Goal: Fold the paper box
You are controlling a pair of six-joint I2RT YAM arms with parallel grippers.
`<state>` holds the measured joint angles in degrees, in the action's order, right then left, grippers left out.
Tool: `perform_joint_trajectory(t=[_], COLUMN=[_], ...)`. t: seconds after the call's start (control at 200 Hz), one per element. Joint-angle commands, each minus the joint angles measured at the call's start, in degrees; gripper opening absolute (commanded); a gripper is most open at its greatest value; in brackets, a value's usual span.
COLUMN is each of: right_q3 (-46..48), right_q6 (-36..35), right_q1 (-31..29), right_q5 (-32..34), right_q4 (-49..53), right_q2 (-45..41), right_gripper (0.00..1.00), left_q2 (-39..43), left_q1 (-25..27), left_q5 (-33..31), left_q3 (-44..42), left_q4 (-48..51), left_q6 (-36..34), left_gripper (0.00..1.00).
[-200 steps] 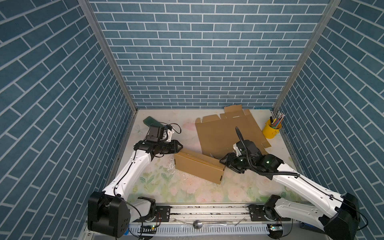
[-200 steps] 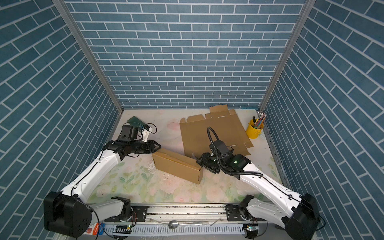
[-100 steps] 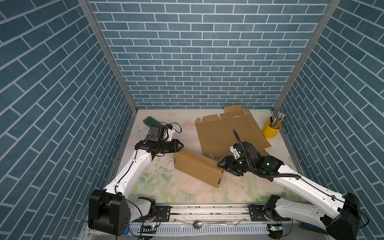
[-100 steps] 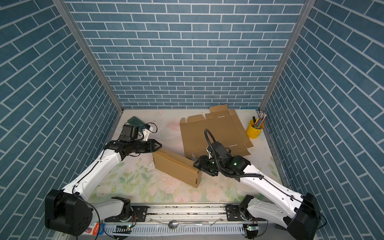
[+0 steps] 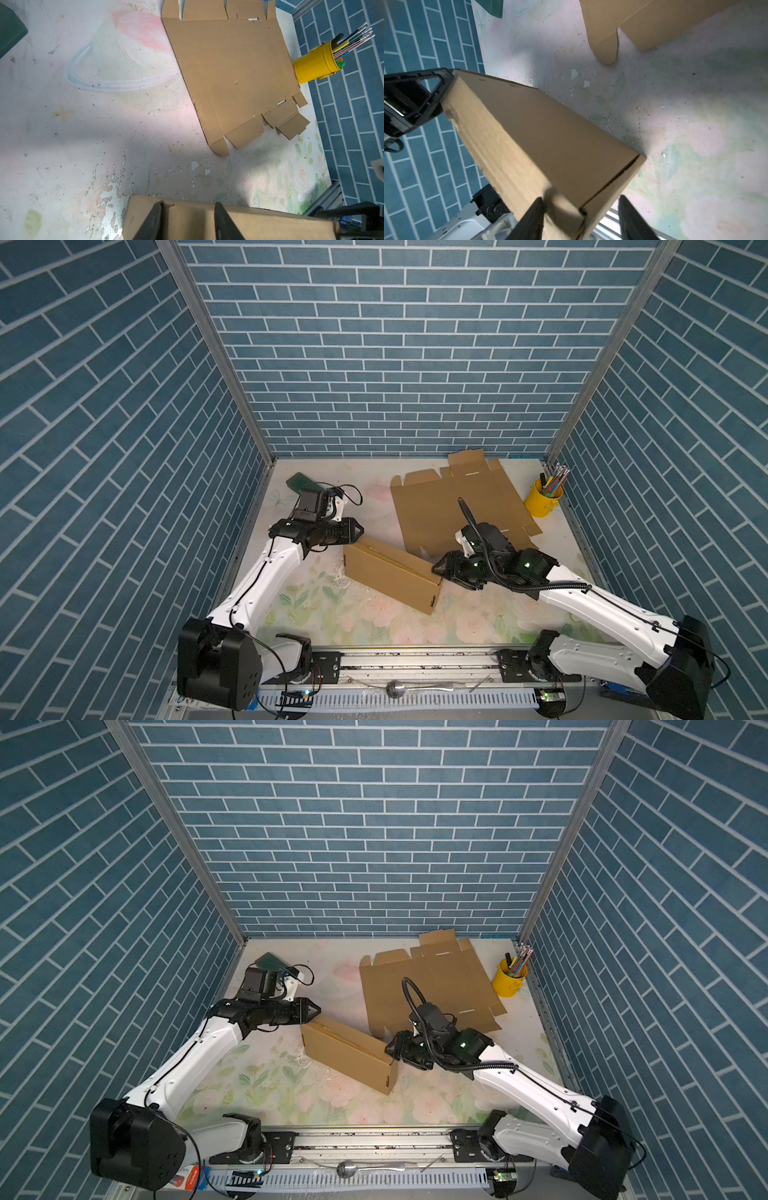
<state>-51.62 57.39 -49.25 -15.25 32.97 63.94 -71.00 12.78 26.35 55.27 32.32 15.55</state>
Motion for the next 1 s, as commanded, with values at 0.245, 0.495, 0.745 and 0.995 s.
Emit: perform_joint_trajectory(t=[0.245,0.495,0.745,0.995], right_q3=[-24.9,-35.1,-37.7,-38.7], right_q6=[-38.3,-48.1,-54.9,-61.2], right_q1=[0.8,-4.2,-8.8,-9.8], right_q5=[-3.9,-2.3,2.0,8.8], right_q4=[19.2,21.1,22.7,22.1], right_q2=[14.5,26.4,32.8,37.2], right_gripper=[0.96,0.93,0.87,0.67], left_q2=[-2.4,-2.4,-2.4,-1.8], left_q1=[0.3,0.3,0.3,-0.9], left_q5=[-2.3,-2.1,-1.7,-0.7], left_q3=[-3.7,-3.8,-3.3,-0.8], left_q4=[11.2,11.2,11.3,13.3], left_q6=[0.1,0.1,0.0,-1.0], left_gripper=[0.43,0.43,0.43,0.45])
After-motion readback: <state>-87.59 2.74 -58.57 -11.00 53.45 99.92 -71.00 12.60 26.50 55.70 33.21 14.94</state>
